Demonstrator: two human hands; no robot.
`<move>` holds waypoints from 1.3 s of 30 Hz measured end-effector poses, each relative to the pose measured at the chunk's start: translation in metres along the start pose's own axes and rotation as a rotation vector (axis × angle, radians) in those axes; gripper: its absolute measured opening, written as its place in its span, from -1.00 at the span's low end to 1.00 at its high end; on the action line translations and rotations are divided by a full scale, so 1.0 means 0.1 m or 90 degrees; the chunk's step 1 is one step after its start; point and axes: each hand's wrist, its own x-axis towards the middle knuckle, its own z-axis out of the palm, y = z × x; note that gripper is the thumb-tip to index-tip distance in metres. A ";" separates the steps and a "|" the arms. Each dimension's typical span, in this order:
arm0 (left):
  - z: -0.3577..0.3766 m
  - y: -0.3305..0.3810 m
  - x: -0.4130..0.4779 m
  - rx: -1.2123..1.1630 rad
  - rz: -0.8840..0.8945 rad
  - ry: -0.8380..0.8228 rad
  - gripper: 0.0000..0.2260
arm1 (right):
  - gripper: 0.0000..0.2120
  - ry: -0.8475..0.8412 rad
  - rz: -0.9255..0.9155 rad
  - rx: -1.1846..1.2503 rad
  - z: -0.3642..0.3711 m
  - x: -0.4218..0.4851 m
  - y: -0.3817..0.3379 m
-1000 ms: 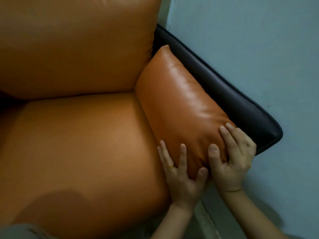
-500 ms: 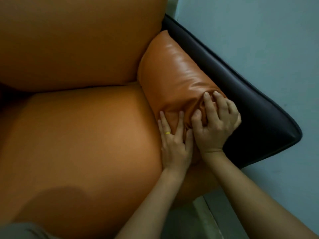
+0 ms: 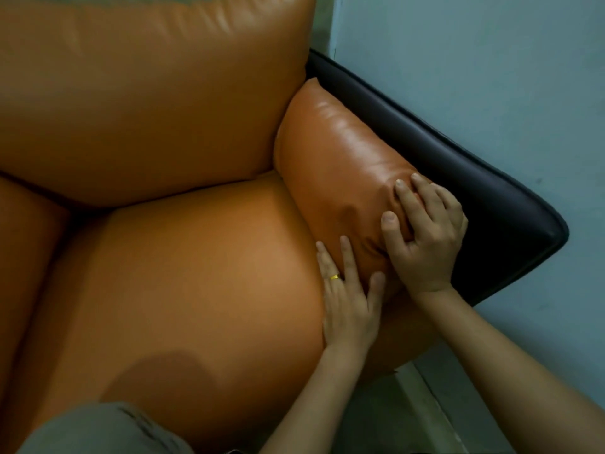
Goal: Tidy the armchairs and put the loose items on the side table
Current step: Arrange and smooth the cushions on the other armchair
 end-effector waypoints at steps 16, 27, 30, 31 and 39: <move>0.61 0.07 0.33 -0.140 -0.035 0.334 -0.52 | -0.65 0.117 -0.085 -0.004 0.47 -0.09 0.26; -0.64 -0.26 -0.39 0.263 -0.156 0.054 -0.50 | -0.52 -0.033 0.206 0.082 -0.15 -0.34 -0.39; -1.00 -0.50 -0.76 0.422 -0.184 0.053 -0.51 | -0.36 -0.073 0.228 0.128 -0.34 -0.64 -0.73; -1.13 -0.58 -0.90 0.460 -0.179 0.056 -0.52 | -0.33 -0.093 0.228 0.154 -0.38 -0.74 -0.87; -2.06 -0.94 -2.24 0.521 -0.167 -0.065 -0.46 | -0.47 -0.567 0.108 0.222 -0.55 -1.70 -2.02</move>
